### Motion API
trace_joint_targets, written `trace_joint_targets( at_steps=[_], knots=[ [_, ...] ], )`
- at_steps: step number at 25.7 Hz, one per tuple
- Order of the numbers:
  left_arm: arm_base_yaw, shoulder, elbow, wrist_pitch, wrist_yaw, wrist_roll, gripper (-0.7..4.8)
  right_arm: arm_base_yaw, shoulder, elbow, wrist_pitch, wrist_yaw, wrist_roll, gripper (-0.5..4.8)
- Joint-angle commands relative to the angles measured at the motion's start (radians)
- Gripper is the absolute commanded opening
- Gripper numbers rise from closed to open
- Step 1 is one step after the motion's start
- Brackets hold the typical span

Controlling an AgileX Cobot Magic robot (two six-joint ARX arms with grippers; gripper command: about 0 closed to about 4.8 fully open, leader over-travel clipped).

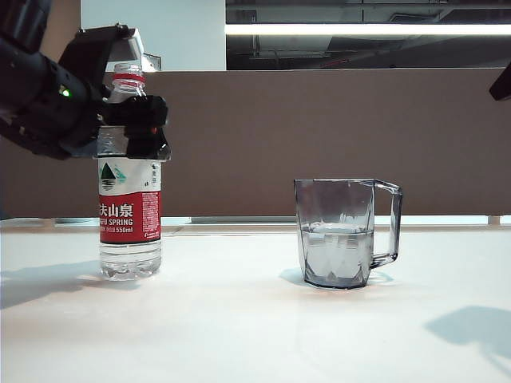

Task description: Pick up the mineral water bottle with the left hand on the table and pour water into the mug until it's half full.

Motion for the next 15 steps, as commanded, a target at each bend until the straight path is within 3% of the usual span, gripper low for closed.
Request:
trace_joint_targets(
  at_steps=[1,12,14,15],
  knots=[
    [-0.001,-0.055,0.003,-0.08,0.028,0.016,4.08,0.001,-0.002,0.003,0.016,-0.002,-0.003,-0.05],
    [-0.002,-0.265,0.003,-0.5,0.026,0.036,3.98,0.001,-0.002,0.003,0.017,-0.002,-0.003,-0.05],
    [-0.002,-0.334,0.005,-0.594,0.027,0.035,1.54,0.001,-0.002,0.003,0.017,-0.002,-0.003,-0.05],
    [-0.002,-0.377,0.005,-0.646,0.027,0.026,-0.05,0.001,-0.002,0.003,0.018,-0.001,-0.003,-0.05]
  ],
)
